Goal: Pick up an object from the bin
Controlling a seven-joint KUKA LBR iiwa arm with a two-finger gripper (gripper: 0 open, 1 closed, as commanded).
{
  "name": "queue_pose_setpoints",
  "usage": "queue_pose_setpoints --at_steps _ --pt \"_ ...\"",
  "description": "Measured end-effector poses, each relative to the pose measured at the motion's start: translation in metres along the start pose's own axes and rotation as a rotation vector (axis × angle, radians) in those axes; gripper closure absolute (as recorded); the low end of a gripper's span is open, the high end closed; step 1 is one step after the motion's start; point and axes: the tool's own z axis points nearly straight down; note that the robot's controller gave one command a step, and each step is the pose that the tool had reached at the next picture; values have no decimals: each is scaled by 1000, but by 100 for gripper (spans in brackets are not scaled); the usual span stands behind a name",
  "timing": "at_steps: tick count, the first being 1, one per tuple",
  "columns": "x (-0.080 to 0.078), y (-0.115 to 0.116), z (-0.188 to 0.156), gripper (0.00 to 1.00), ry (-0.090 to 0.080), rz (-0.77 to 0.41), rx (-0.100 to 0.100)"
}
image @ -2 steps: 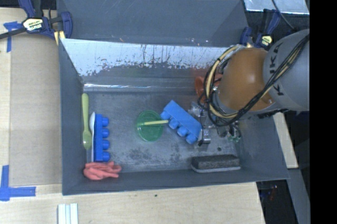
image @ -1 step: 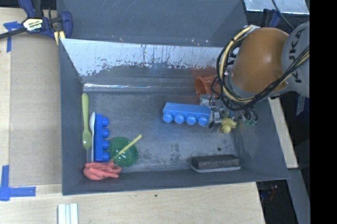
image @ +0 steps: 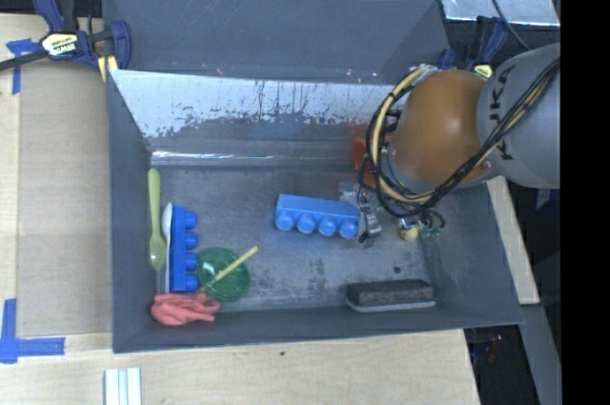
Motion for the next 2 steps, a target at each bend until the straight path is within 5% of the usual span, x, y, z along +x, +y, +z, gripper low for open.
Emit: queue_pose_setpoints --at_steps 2 --pt "1 1 -125 100 7 -3 -3"
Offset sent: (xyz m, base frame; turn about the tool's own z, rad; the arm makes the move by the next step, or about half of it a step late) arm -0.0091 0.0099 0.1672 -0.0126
